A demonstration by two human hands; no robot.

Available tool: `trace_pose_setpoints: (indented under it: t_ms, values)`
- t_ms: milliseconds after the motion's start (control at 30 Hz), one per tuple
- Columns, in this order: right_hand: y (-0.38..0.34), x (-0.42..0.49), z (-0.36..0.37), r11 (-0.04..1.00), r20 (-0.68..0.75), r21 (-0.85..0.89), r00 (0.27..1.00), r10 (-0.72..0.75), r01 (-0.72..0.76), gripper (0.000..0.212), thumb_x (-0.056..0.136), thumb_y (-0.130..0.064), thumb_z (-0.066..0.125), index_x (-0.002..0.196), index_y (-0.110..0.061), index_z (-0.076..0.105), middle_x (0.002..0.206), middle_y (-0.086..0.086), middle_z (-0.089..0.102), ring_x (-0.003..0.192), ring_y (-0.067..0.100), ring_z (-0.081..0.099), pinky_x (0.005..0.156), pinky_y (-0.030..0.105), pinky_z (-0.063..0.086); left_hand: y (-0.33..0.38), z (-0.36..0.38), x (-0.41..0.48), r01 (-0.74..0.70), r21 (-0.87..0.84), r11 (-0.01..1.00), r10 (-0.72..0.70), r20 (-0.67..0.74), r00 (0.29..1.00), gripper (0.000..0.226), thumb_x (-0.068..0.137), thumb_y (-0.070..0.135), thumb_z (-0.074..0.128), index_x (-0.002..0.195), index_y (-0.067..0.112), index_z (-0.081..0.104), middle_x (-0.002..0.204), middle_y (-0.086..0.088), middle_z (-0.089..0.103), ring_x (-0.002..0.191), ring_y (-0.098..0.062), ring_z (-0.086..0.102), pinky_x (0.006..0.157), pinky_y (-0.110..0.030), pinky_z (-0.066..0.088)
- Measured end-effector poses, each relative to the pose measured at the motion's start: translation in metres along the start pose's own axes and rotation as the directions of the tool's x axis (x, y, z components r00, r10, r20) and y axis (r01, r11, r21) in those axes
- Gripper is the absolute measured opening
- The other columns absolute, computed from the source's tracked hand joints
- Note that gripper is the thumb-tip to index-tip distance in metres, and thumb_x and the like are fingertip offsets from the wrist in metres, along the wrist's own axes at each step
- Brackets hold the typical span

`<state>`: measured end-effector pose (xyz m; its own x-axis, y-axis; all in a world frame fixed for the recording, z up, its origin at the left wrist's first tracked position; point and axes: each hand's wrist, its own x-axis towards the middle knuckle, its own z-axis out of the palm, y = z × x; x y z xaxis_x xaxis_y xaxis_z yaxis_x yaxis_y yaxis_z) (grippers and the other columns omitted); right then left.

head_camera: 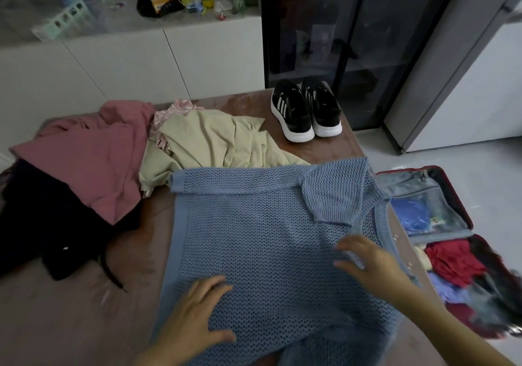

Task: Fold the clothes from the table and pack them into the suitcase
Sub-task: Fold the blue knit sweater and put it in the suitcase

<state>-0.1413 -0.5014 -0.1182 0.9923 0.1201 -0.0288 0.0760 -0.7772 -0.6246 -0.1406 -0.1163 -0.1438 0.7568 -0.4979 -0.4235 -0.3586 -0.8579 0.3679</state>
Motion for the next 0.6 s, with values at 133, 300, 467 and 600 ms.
trace_pose_setpoints:
  t_ms: [133,300,467,600]
  values:
    - [-0.006,-0.067,-0.012,0.977,0.057,-0.038,0.977,-0.206,0.208,0.034,0.08,-0.064,0.059,0.079,-0.03,0.064,0.089,-0.016,0.06,0.08,0.001,0.059,0.069,0.018,0.047,-0.016,0.017,-0.024,-0.136,0.174,0.975,0.145,-0.039,0.989,0.078,0.067,0.089,0.039,0.129,0.042,0.041,0.138,0.018,0.034,0.121,-0.005,0.034,0.083,-0.027,0.055]
    - [-0.015,-0.112,0.012,0.872,0.332,-0.207,0.87,-0.363,0.443,0.036,0.085,-0.069,0.046,0.098,-0.039,0.062,0.118,-0.019,0.058,0.104,-0.003,0.051,0.087,0.017,0.037,-0.017,0.019,-0.029,-0.252,0.222,0.942,0.26,-0.007,0.966,0.089,0.066,0.095,0.027,0.133,0.039,0.042,0.141,0.015,0.036,0.126,-0.008,0.035,0.094,-0.025,0.043]
    - [-0.014,-0.123,0.052,0.793,0.277,-0.393,0.882,-0.38,0.465,0.02,0.094,-0.05,0.04,0.104,-0.044,0.056,0.125,-0.011,0.058,0.111,0.014,0.054,0.088,0.034,0.041,-0.007,0.018,-0.033,-0.341,0.331,0.88,0.372,-0.033,0.928,0.052,0.079,0.076,0.031,0.116,0.044,0.049,0.134,0.017,0.048,0.124,-0.004,0.042,0.099,-0.023,0.043]
    - [-0.031,-0.107,0.033,0.946,0.299,-0.195,0.934,-0.195,0.26,0.034,0.094,-0.059,0.031,0.091,-0.033,0.053,0.092,-0.017,0.06,0.084,0.007,0.06,0.068,0.019,0.04,-0.007,0.009,-0.024,-0.186,-0.088,0.979,0.177,-0.095,0.98,0.024,0.076,0.04,0.048,0.1,0.045,0.05,0.107,0.023,0.06,0.104,0.007,0.05,0.089,-0.023,0.046]
